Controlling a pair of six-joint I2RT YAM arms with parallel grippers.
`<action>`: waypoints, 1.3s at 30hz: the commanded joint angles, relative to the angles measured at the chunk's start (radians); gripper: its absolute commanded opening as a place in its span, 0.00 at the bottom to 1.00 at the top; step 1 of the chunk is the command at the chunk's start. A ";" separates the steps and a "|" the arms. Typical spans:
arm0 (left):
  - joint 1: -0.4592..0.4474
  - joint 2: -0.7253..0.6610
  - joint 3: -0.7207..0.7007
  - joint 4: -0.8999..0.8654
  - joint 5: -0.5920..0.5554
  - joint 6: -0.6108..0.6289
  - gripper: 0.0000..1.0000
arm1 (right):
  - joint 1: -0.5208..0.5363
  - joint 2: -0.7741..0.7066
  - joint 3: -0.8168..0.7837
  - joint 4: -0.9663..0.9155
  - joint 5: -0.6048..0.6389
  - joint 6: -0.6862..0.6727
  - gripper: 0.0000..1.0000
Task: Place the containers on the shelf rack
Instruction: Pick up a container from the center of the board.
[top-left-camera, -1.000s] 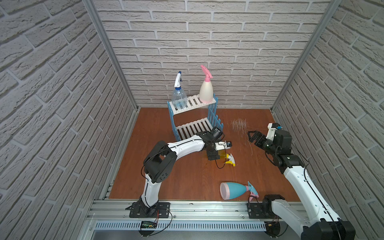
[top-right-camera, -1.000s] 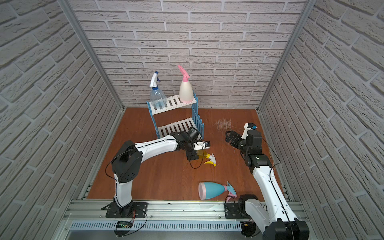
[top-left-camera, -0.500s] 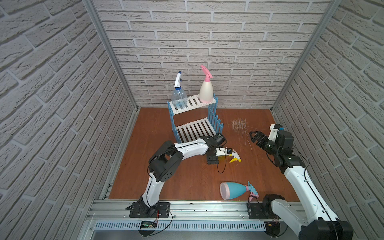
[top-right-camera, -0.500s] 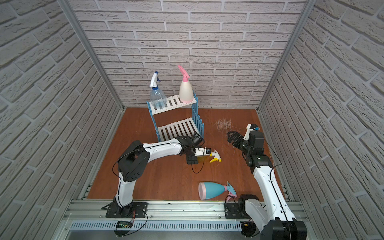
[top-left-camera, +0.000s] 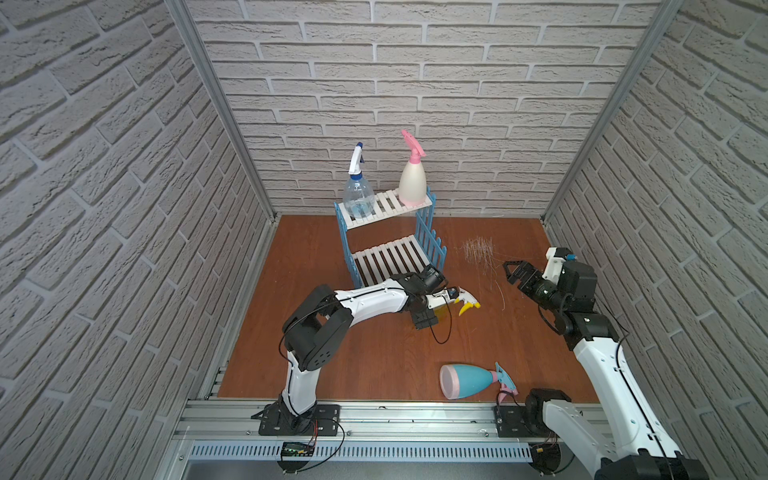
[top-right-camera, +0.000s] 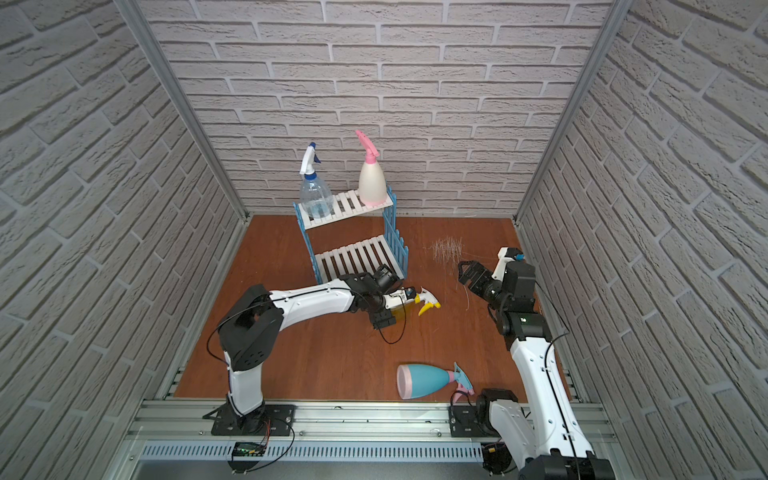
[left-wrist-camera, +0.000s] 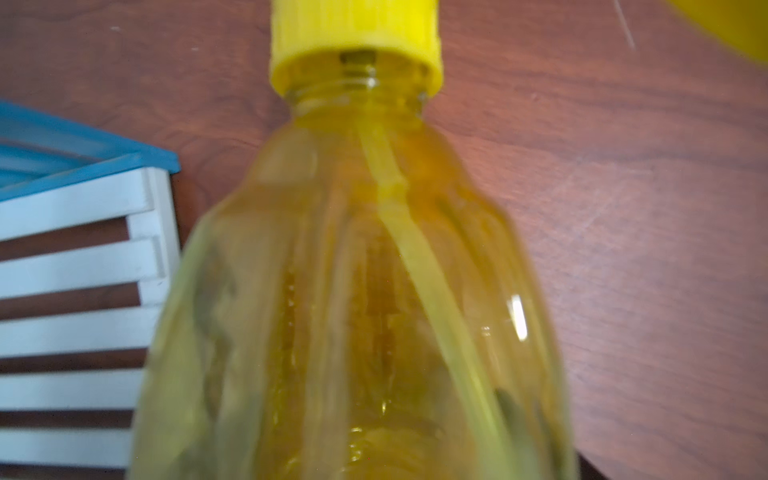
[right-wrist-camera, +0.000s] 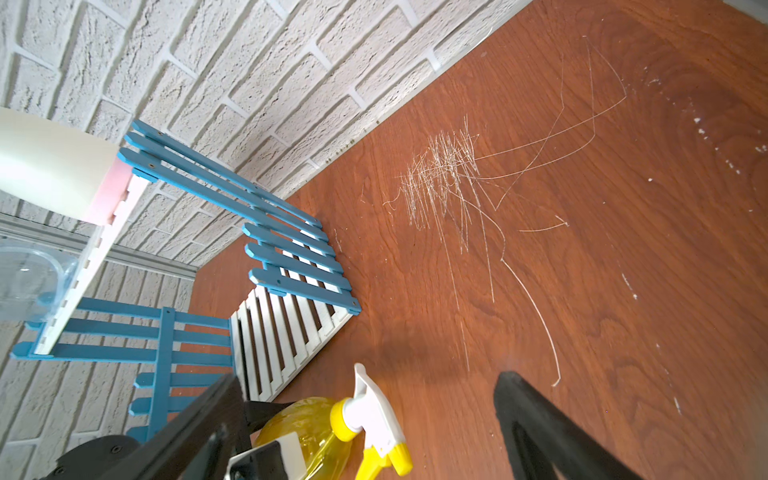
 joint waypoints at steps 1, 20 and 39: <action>0.011 -0.123 -0.050 0.098 -0.046 -0.213 0.79 | -0.005 -0.010 0.069 -0.030 -0.061 0.053 0.99; 0.003 -0.307 -0.184 0.299 -0.134 -0.508 0.80 | 0.227 0.287 0.191 0.235 -0.376 0.181 0.91; -0.009 -0.293 -0.153 0.306 -0.063 -0.489 0.80 | 0.276 0.413 0.222 0.313 -0.305 0.171 0.40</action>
